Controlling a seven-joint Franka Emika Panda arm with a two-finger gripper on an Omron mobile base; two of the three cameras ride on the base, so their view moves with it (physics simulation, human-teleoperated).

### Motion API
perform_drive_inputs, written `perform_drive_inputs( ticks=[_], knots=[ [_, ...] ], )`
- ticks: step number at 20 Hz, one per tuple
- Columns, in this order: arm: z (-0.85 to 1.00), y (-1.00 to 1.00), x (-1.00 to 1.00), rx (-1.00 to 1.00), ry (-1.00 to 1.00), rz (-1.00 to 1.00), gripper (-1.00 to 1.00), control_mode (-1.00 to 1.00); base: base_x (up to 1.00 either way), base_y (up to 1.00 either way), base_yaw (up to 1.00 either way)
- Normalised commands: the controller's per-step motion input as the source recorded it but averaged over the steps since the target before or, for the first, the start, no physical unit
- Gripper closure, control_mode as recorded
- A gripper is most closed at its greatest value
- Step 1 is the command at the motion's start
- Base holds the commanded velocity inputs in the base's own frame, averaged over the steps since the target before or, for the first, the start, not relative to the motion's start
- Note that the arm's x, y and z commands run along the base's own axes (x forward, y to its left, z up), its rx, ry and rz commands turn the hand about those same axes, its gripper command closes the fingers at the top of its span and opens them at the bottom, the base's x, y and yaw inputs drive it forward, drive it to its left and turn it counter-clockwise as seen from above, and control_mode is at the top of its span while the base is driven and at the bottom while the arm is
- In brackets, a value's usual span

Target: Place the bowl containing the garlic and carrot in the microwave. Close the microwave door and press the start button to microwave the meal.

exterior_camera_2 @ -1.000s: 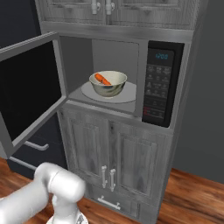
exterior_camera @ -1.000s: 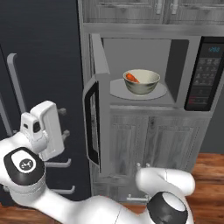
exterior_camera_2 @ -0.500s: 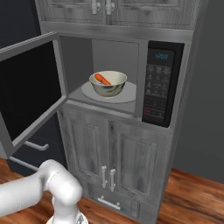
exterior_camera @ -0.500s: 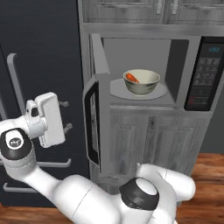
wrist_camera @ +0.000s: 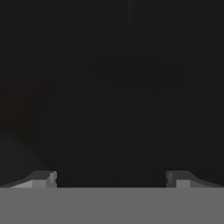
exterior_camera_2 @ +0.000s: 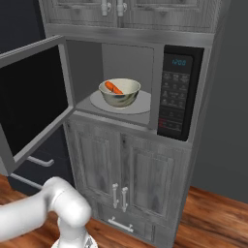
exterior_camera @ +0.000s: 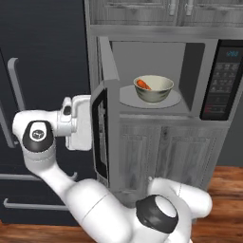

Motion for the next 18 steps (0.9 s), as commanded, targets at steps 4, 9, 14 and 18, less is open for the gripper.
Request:
perform_drive_inputs(
  ticks=[4,9,14,18],
  knots=[
    [-0.11,-1.0,-0.3,0.21,-0.12,-0.05,-1.0,-1.0,0.0,0.0,0.0],
    [-0.11,-1.0,-0.19,0.27,-0.17,0.0,-1.0,-1.0,0.0,0.0,0.0],
    [-0.21,-1.0,-0.13,0.26,-0.12,0.04,-1.0,-1.0,0.0,0.0,0.0],
    [-0.43,-1.0,0.02,0.21,0.0,0.21,-1.0,-1.0,0.0,0.0,0.0]
  ],
)
